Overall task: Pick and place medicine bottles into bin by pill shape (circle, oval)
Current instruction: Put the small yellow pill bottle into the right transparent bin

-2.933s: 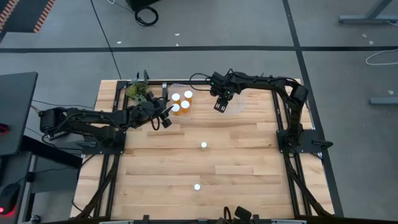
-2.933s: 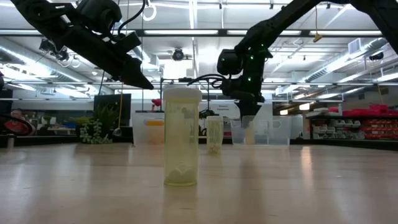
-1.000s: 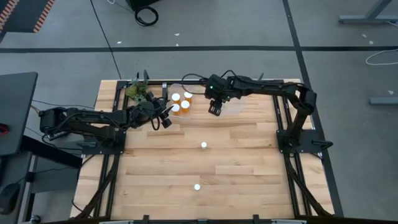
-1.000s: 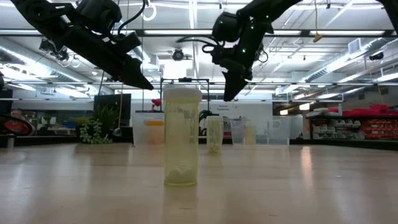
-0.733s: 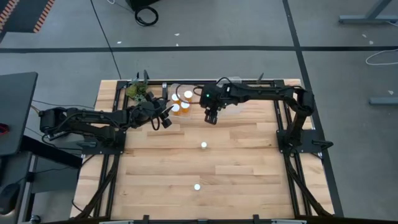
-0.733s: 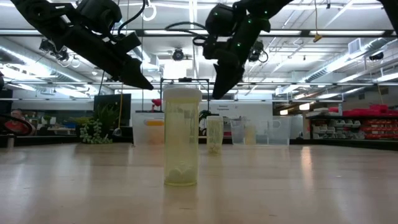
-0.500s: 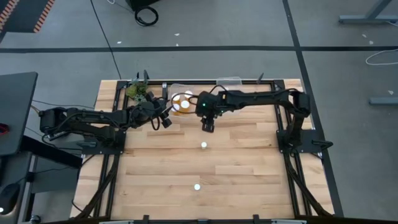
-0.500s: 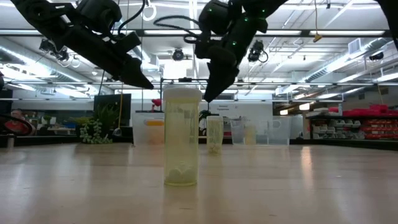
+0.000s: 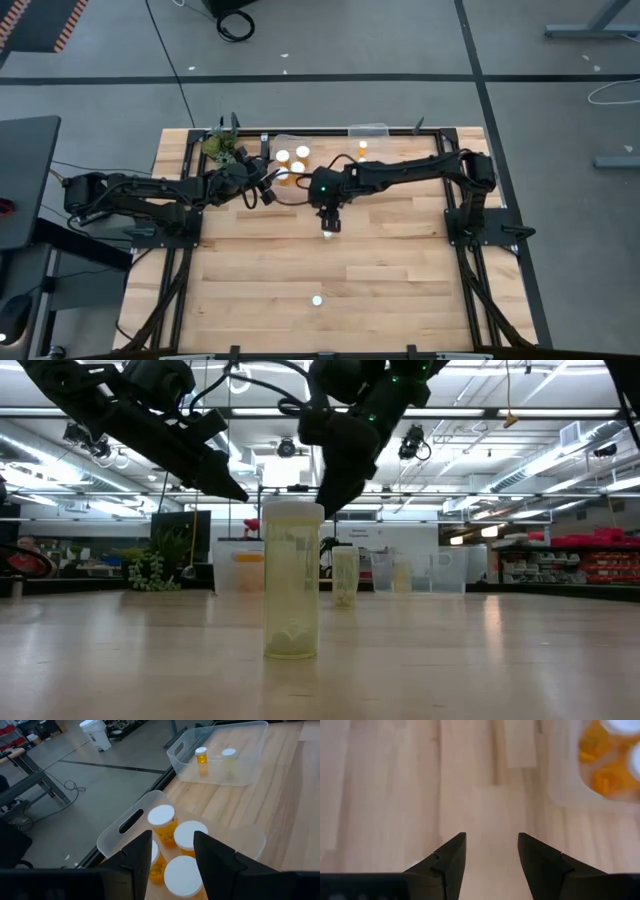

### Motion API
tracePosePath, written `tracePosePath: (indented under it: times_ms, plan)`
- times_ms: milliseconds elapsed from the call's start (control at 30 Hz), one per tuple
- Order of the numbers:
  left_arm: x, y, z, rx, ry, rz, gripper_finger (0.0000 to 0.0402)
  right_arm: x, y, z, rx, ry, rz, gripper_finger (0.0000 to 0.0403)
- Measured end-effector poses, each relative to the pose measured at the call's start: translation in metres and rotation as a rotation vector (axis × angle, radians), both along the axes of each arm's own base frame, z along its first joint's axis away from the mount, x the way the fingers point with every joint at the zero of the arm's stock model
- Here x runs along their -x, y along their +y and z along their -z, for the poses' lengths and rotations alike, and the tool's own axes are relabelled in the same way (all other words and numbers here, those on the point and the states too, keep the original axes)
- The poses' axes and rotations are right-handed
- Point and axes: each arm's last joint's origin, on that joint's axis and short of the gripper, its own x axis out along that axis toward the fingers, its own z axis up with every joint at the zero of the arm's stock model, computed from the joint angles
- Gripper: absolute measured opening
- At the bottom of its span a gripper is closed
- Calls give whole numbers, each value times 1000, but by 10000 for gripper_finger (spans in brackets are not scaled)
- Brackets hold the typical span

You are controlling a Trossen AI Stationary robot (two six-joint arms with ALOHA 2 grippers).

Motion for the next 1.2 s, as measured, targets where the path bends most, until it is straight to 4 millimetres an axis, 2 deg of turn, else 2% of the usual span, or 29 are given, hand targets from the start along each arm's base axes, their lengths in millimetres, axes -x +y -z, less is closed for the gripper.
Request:
tracePosePath:
  times_ms: [200,833,1067,1200]
  plan:
    - [0,0,0,0,-1,-1,156,-8,16,15,-20,16,-41,185]
    - [0,0,-1,0,-9,-2,154,-12,49,13,3,-25,-77,185]
    - [-1,0,-2,-3,-21,-2,157,-12,54,13,35,-28,-70,185]
    - [-1,0,-2,-3,-23,-2,156,-16,54,21,42,-6,-66,185]
